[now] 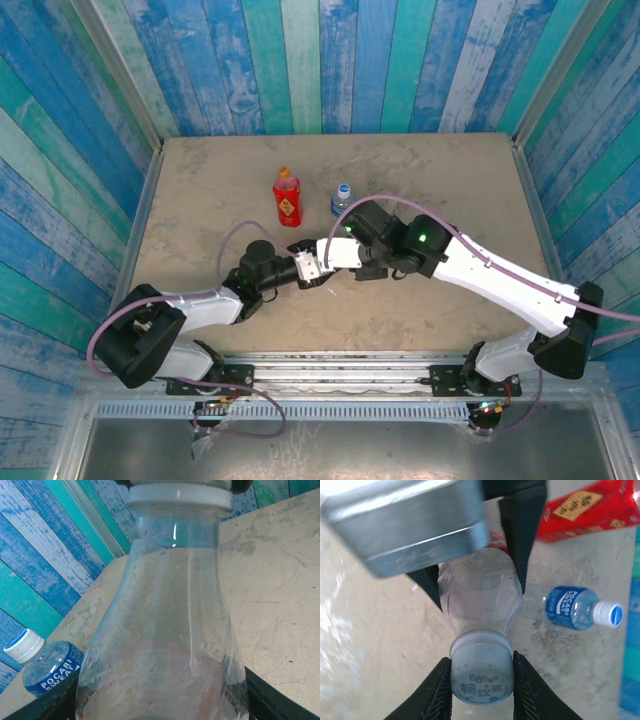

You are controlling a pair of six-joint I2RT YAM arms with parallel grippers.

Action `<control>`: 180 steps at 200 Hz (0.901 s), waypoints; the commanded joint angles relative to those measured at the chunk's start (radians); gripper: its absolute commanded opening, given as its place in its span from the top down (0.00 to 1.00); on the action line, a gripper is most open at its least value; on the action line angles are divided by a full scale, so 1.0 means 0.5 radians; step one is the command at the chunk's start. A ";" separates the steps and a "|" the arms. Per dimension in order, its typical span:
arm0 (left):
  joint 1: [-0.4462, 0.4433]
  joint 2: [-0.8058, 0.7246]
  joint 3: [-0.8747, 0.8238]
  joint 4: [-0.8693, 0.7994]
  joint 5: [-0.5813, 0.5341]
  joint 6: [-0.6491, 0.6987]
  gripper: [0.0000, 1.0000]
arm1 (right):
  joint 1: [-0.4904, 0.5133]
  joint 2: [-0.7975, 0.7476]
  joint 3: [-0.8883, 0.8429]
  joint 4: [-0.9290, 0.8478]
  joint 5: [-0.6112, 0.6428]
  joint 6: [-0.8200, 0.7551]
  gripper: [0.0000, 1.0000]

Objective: Screw on the bottle caps

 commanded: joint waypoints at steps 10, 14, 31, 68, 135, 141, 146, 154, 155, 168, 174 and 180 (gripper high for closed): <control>-0.009 0.041 -0.037 -0.109 0.017 -0.037 0.36 | -0.084 -0.204 -0.201 0.652 -0.010 1.933 0.92; -0.009 0.044 -0.035 -0.108 0.018 -0.037 0.36 | -0.100 -0.213 -0.229 0.683 -0.119 2.097 0.92; -0.009 0.046 -0.028 -0.112 0.029 -0.040 0.36 | -0.128 -0.207 -0.229 0.672 -0.368 2.342 0.84; -0.009 0.025 -0.030 -0.128 0.035 -0.046 0.36 | -0.161 -0.286 -0.195 0.349 -0.309 1.528 0.51; -0.009 -0.001 -0.031 -0.154 0.029 -0.050 0.36 | -0.050 -0.271 -0.097 -0.075 -0.099 -0.593 0.43; -0.009 -0.006 -0.032 -0.162 0.026 -0.050 0.36 | -0.049 -0.237 -0.079 -0.084 -0.025 -0.663 0.43; -0.009 -0.011 -0.035 -0.162 0.026 -0.050 0.36 | -0.048 -0.211 -0.065 -0.089 0.030 -0.712 0.43; -0.009 -0.017 -0.040 -0.164 0.016 -0.046 0.36 | -0.043 -0.174 -0.042 -0.112 0.099 -0.782 0.42; -0.009 -0.016 -0.040 -0.164 0.015 -0.046 0.36 | -0.043 -0.170 -0.037 -0.117 0.106 -0.788 0.42; -0.009 -0.026 -0.037 -0.194 -0.004 -0.033 0.36 | -0.042 -0.114 0.008 -0.143 0.137 -0.821 0.42; -0.009 -0.028 -0.041 -0.201 -0.011 -0.028 0.36 | -0.041 -0.086 0.026 -0.143 0.132 -0.817 0.42; -0.007 -0.027 -0.043 -0.194 -0.011 -0.027 0.36 | -0.037 -0.060 0.037 -0.143 0.117 -0.814 0.42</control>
